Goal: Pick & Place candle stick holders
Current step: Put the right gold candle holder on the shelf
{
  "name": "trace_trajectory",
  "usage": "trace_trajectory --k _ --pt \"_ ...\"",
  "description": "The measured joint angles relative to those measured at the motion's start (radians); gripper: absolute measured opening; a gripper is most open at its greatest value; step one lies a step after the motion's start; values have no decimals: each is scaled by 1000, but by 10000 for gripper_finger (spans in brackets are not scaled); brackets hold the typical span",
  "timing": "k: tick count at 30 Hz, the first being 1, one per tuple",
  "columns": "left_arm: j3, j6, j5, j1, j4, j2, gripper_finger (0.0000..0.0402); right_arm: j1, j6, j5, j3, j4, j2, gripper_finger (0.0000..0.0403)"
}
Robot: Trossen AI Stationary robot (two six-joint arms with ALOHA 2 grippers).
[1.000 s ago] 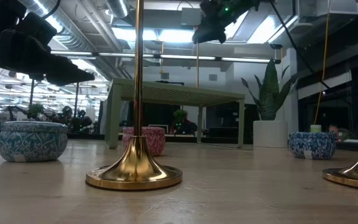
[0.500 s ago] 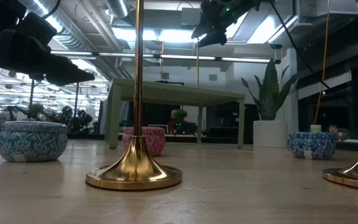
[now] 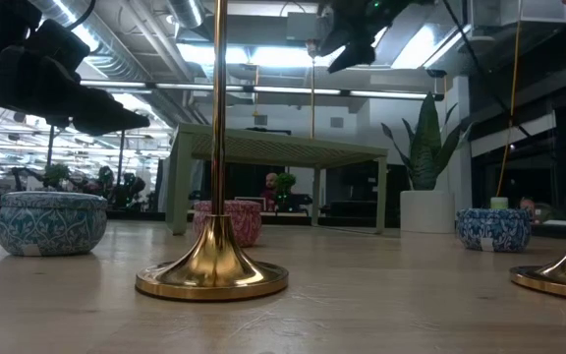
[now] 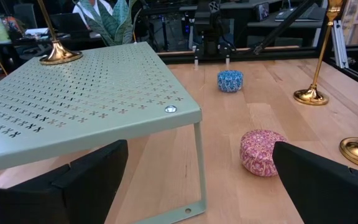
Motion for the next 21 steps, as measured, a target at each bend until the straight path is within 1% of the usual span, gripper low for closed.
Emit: trace_trajectory --k 5,7,10,14,17,19,21 --pt "0 0 0 0 0 0 400 0 2 0 0 -72 -55 346" --pt "0 0 0 0 0 0 400 0 2 -16 0 -105 -76 346" --pt "0 0 0 0 0 0 400 0 2 -73 0 -140 -105 346" --pt "0 0 0 0 0 0 400 8 -21 -199 1 -164 -131 346" --pt "0 0 0 0 0 0 400 18 -25 -274 1 -161 -133 346" --pt "0 0 0 0 0 0 400 26 -26 -285 1 -129 -133 346" --pt "0 0 0 0 0 0 400 34 -18 -274 1 -73 -133 346"
